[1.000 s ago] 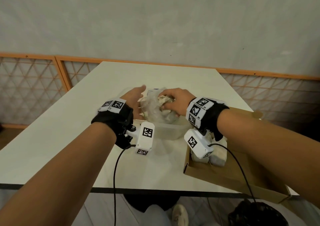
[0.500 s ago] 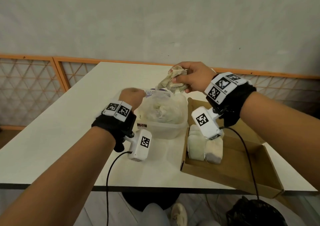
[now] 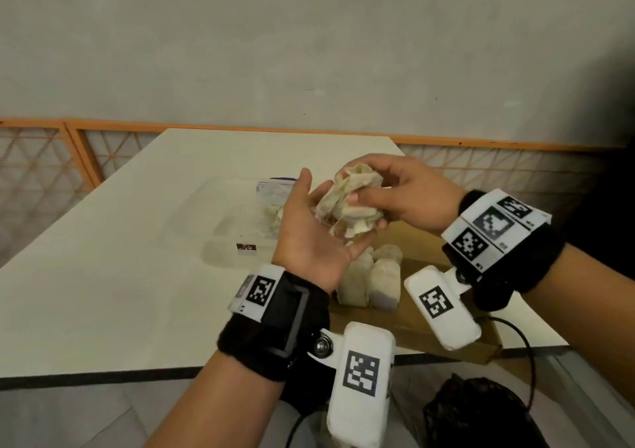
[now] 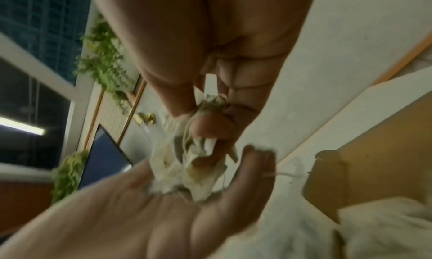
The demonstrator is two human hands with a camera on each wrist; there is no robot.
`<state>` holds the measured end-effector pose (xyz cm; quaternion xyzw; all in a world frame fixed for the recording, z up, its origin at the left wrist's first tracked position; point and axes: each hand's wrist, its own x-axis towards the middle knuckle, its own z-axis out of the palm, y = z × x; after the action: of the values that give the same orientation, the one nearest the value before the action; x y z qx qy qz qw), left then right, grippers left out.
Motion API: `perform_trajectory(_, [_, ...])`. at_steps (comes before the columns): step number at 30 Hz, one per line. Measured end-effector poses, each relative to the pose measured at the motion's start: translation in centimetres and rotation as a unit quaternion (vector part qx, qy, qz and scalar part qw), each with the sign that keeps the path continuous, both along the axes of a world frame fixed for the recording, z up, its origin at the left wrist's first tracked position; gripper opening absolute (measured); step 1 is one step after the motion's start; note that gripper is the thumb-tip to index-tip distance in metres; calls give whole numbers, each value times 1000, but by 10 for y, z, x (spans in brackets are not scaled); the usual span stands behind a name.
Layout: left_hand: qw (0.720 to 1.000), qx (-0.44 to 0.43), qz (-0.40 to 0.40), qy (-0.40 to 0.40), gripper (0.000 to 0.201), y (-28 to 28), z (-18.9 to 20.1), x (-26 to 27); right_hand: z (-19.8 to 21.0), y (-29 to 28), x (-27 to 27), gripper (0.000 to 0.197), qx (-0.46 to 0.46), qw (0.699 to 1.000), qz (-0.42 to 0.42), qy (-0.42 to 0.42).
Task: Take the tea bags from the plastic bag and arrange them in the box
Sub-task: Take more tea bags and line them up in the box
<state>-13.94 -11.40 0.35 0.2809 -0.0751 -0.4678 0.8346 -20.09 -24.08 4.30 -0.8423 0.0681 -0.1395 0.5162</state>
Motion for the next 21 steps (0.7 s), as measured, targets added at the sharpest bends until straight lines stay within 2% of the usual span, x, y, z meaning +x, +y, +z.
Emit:
perform_trajectory(2, [997,-20,-56,43,65,-11,-1,-13,-9,1,-9,32,-111,993,22,33])
perform_trajectory(5, [996,4,-70,57,56,-24,-7,-24,-11,-4,-20,56,-294,948,-1,122])
perform_trajectory(7, [995,33,-73,54,47,-30,-14,-27,-12,-7,-24,75,-358,918,-16,168])
perform_trajectory(8, [995,48,-74,56,42,-32,-17,-28,-13,-9,-27,83,-362,915,-15,178])
perform_trajectory(10, [993,69,-72,69,32,-35,-22,-28,-15,-14,-31,89,-346,920,-23,184])
perform_trajectory(11, [992,74,-71,76,30,-36,-25,-28,-15,-17,-34,86,-341,922,-31,182])
perform_trajectory(13, [990,72,-71,94,33,-38,-30,-24,-17,-21,-38,69,-339,924,-41,170])
perform_trajectory(15, [991,65,-66,100,37,-38,-35,-19,-23,-20,-43,54,-304,941,-50,138])
perform_trajectory(18, [996,47,-46,66,26,-33,-40,-9,-33,-15,-50,39,-194,976,-68,72])
perform_trajectory(21, [999,41,-4,-12,13,-24,-43,-4,-49,-6,-56,31,-64,991,-116,-9])
